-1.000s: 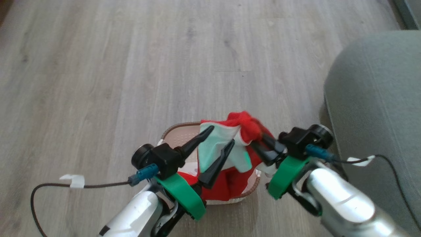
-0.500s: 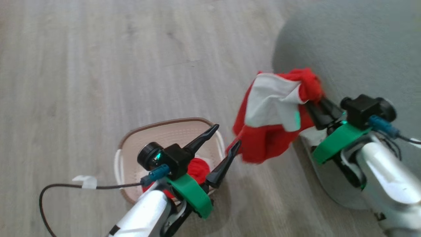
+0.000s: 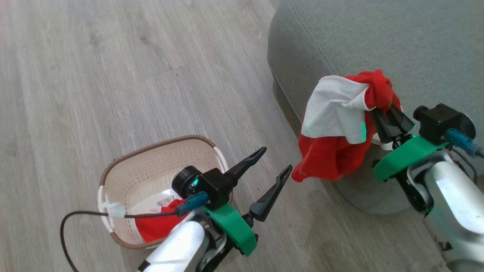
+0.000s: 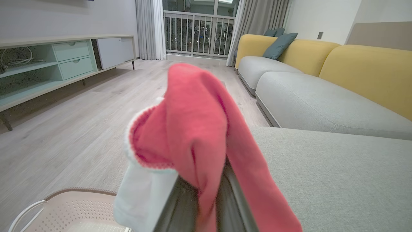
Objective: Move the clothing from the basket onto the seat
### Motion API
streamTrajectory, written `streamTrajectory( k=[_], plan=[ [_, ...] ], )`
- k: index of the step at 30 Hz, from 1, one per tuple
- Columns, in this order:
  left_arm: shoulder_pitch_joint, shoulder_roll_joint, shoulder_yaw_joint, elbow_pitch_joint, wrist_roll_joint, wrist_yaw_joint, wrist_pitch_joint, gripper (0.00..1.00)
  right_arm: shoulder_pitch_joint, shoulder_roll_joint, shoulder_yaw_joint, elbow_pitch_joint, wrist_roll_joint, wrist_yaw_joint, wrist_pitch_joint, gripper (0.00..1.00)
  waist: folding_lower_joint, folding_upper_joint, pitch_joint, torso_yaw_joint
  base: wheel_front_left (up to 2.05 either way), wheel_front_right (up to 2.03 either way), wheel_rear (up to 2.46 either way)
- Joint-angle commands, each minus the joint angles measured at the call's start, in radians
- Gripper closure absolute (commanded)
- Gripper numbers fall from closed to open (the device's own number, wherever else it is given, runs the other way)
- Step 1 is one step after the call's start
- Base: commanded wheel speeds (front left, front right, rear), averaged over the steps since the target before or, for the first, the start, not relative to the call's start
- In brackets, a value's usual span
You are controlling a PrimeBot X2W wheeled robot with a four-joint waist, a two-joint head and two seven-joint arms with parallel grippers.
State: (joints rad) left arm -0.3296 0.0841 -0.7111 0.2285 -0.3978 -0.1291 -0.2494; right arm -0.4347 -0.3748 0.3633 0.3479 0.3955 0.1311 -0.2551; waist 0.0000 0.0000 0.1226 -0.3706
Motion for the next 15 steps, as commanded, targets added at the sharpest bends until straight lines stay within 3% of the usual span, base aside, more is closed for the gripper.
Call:
streamTrajectory(
  k=[1, 8, 15],
  plan=[
    [-0.041, -0.004, 0.026, -0.030, -0.004, -0.001, -0.012, 0.00, -0.017, 0.002, -0.008, -0.034, 0.000, 0.000, -0.007, 1.00, 0.0000, 0.0000, 0.013, 0.004, 0.00, 0.00, 0.00],
    [-0.102, 0.010, 0.014, -0.031, 0.005, -0.001, -0.012, 0.00, -0.094, 0.018, -0.067, -0.034, -0.003, 0.000, -0.007, 1.00, 0.0000, 0.0000, 0.125, 0.044, 0.00, 0.00, 0.00],
    [-0.213, 0.018, 0.005, -0.042, 0.016, -0.001, -0.012, 0.00, -0.328, -0.015, -0.182, 0.053, -0.010, 0.000, -0.007, 1.00, 0.0000, 0.0000, 0.310, 0.128, 0.00, 0.00, 0.00]
  ],
)
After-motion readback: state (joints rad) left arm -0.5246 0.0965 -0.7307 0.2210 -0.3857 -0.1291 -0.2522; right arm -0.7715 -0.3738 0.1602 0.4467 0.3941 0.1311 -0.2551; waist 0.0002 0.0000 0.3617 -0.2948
